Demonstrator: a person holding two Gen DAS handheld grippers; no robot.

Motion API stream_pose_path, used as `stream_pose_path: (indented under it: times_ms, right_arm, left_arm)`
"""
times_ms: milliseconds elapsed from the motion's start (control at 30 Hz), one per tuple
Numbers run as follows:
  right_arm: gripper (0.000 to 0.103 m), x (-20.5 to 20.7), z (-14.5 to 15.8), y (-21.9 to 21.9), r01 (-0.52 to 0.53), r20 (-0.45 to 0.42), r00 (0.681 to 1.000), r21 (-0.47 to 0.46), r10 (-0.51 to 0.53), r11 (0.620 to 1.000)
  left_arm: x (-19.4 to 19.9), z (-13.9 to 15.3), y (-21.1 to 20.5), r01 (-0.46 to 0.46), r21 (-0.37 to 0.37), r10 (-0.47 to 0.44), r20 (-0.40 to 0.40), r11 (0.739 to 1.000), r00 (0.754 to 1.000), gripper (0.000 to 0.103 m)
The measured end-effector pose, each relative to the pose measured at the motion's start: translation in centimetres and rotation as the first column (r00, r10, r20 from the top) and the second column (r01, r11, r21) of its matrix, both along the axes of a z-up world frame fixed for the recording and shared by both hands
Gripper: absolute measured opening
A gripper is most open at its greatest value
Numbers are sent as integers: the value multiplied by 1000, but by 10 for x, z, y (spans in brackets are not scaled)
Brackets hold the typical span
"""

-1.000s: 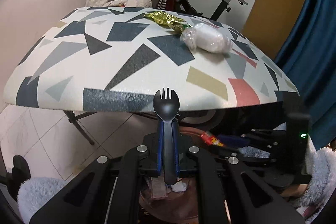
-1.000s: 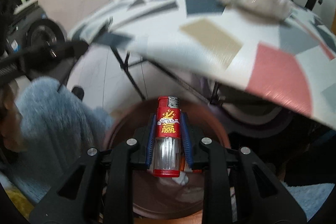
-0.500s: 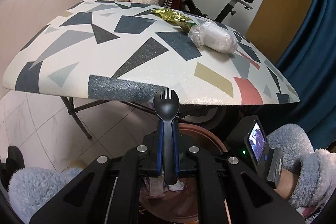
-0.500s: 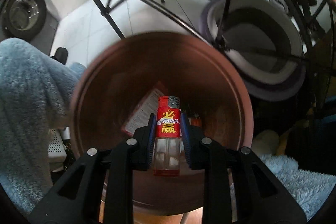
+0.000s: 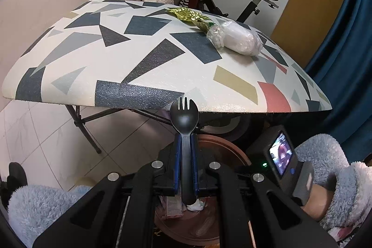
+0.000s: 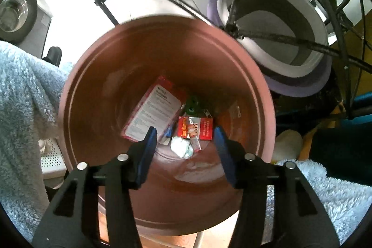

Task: Collect trash
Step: 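Lower the black spork into the bin and open the left gripper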

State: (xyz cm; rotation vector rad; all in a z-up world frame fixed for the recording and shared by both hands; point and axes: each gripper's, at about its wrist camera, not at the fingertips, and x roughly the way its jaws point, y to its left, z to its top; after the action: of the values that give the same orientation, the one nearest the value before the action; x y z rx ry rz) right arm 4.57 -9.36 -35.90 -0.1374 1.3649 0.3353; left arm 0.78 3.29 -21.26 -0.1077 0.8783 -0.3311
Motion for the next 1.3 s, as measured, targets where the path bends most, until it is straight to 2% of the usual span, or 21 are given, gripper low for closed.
stream_pose_path:
  times_ms: [133, 233, 333, 400, 567, 733, 800, 1000, 1233, 1267, 1300]
  right_arm:
    - [81, -7, 30, -7, 12, 125, 992, 58, -19, 998]
    - [91, -18, 60, -17, 18, 237, 970, 118, -45, 993]
    - [97, -27, 90, -30, 32, 356, 930, 169, -91, 985]
    - [97, -28, 98, -32, 40, 394, 913, 180, -109, 983]
    - [97, -32, 120, -43, 68, 512, 844, 189, -157, 980]
    - [97, -33, 126, -50, 85, 554, 815, 175, -169, 981]
    - [97, -26, 136, -49, 93, 553, 815, 169, -172, 981]
    - [97, -24, 136, -55, 113, 550, 814, 164, -186, 980]
    - [97, -24, 131, -58, 140, 543, 813, 173, -213, 975]
    - [97, -24, 131, -59, 144, 545, 810, 175, -218, 974]
    - [97, -24, 131, -60, 146, 547, 808, 176, -220, 974]
  left_arm:
    - [0, -3, -3, 9, 8, -8, -8, 1000, 1000, 9]
    - [1, -6, -7, 21, 19, -21, -19, 1000, 1000, 9]
    - [1, -10, -12, 36, 29, -35, -34, 999, 999, 9]
    - [3, -14, -16, 46, 37, -44, -49, 998, 998, 9]
    - [6, -27, -28, 83, 68, -77, -95, 994, 993, 9]
    - [10, -44, -41, 124, 103, -107, -158, 987, 982, 9]
    - [12, -51, -45, 137, 116, -115, -182, 984, 977, 9]
    - [14, -64, -52, 169, 133, -136, -228, 977, 964, 9]
    - [15, -66, -51, 167, 133, -133, -233, 977, 963, 10]
    - [15, -67, -51, 165, 136, -130, -233, 977, 964, 12]
    - [15, -67, -51, 162, 141, -126, -233, 977, 964, 21]
